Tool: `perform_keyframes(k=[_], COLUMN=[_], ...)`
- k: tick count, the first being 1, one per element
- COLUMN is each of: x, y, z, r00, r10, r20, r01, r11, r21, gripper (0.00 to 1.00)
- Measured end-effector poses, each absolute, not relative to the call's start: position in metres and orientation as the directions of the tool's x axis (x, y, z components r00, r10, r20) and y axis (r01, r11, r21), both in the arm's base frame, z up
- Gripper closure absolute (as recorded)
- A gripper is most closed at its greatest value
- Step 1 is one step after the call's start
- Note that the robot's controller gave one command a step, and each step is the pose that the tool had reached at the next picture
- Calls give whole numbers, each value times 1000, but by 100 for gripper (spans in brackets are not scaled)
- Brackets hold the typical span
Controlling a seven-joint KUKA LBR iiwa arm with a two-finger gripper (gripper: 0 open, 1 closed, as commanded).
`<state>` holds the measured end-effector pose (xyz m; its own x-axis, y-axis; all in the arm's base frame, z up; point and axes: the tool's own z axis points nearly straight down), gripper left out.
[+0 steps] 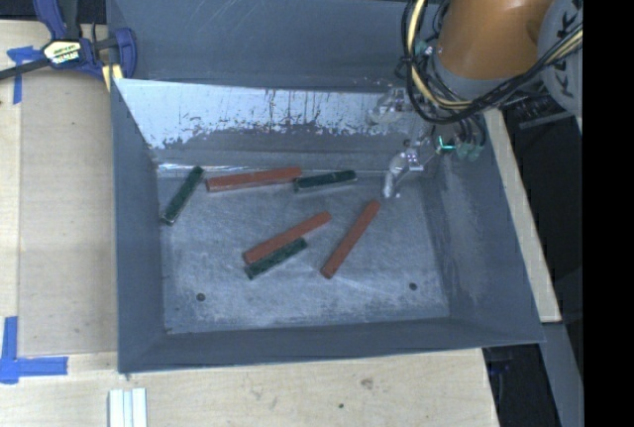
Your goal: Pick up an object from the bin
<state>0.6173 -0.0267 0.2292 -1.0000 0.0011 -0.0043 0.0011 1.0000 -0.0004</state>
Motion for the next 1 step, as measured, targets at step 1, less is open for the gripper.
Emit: perform_keyframes(k=[1], x=[612], y=[-22], z=[177], r00=[-998], r10=[-66], r20=[-9], r01=[-66], r11=[998], r21=[-1], gripper=[0])
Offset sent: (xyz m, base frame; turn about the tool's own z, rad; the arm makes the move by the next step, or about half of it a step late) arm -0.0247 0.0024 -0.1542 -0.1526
